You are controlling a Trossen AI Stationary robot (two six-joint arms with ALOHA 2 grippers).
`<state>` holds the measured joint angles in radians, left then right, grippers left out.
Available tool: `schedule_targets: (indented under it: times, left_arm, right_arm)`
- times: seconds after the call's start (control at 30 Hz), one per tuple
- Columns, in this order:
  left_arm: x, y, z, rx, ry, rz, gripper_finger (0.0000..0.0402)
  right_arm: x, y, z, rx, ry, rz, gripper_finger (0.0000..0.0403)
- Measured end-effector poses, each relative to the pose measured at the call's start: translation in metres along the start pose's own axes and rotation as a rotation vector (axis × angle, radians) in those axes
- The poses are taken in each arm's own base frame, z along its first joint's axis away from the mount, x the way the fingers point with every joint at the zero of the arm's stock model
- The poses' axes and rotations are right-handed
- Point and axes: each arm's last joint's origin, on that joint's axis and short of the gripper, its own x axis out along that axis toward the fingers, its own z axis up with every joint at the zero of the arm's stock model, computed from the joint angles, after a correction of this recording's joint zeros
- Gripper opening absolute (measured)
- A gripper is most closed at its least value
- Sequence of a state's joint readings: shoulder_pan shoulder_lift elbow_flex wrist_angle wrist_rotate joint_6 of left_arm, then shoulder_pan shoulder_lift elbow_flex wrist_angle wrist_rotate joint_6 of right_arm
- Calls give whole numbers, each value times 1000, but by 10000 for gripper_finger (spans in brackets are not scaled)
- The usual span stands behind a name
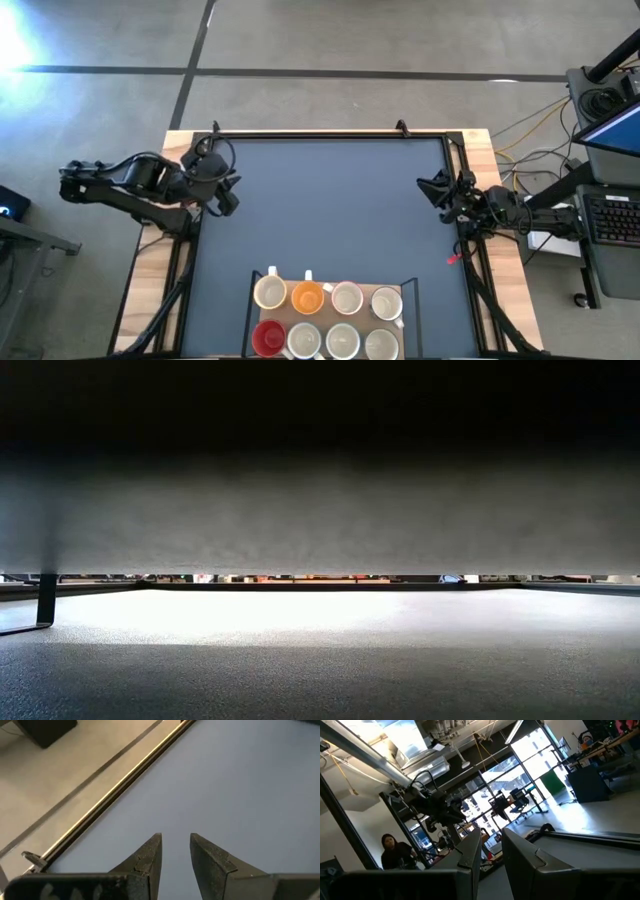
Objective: Place coffee mugs
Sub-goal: Return to Home Position
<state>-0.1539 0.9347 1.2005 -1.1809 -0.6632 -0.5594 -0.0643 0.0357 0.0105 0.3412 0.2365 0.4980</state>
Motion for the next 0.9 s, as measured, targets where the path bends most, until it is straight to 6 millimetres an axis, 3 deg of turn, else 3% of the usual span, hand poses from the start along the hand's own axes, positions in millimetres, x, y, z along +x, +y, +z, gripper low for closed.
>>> schedule_targets:
  times: [0.33,0.6,0.9]
  left_arm:
    - [14,16,-49,-43,-23,-79,84]
    - [39,22,-96,-117,-280,-210,84]
    - [81,11,-139,-138,-627,-290,84]
  right_arm:
    - [0,0,0,0,0,0,66]
    - [0,0,0,0,1,-1,66]
    - [0,0,0,0,1,-1,66]
